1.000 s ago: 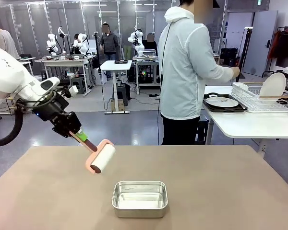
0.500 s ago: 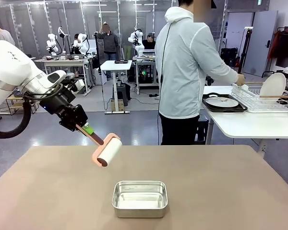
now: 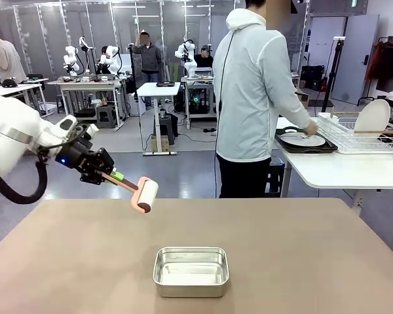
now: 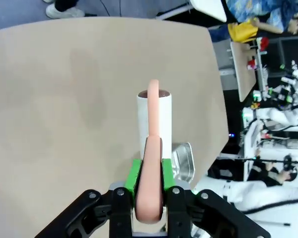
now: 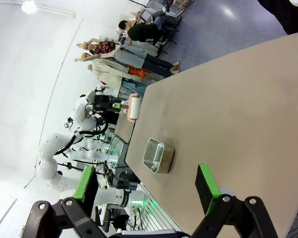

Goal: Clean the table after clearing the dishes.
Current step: When the right (or left) Handle tray is removed, use the right hand (or left hand) to clean the right (or left) side of the table with the Lint Roller.

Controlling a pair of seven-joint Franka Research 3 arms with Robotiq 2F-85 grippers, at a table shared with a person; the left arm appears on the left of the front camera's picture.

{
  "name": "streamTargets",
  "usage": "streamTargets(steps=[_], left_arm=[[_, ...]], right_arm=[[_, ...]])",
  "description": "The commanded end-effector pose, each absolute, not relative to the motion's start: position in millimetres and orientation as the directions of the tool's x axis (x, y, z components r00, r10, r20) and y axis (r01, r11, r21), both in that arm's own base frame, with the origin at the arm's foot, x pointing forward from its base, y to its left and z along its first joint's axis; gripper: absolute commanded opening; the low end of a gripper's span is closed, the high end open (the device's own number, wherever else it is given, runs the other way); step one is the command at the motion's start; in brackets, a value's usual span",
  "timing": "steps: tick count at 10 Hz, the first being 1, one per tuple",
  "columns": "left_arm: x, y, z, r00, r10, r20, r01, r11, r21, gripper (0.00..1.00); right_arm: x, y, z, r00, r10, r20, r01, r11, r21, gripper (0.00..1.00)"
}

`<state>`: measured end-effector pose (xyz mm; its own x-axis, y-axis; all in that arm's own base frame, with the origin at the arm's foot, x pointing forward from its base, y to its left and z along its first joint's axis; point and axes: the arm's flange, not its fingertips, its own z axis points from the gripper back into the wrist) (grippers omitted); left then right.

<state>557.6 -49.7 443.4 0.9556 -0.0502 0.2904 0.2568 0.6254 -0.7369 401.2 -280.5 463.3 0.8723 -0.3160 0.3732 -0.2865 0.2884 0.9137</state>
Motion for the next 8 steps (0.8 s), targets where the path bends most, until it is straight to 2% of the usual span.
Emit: streamTargets(steps=[1, 3, 8], left_arm=[[590.5, -53.4, 424.2, 0.963, -0.025, 0.268, 0.231, 0.593, -0.772, 0.22], [602.4, -43.9, 386.1, 0.976, 0.002, 0.216, 0.175, 0.58, -0.796, 0.22], [607.3, -22.9, 296.3, 0.985, 0.053, 0.166, 0.115, 0.518, -0.847, 0.22]], right_arm=[[397.8, -278.3, 464.5, 0.868, -0.312, 0.386, -0.302, 0.285, 0.91, 1.0], [397.8, -278.3, 464.5, 0.868, -0.312, 0.386, -0.302, 0.285, 0.91, 1.0], [397.8, -278.3, 464.5, 0.868, -0.312, 0.386, -0.302, 0.285, 0.91, 1.0]])
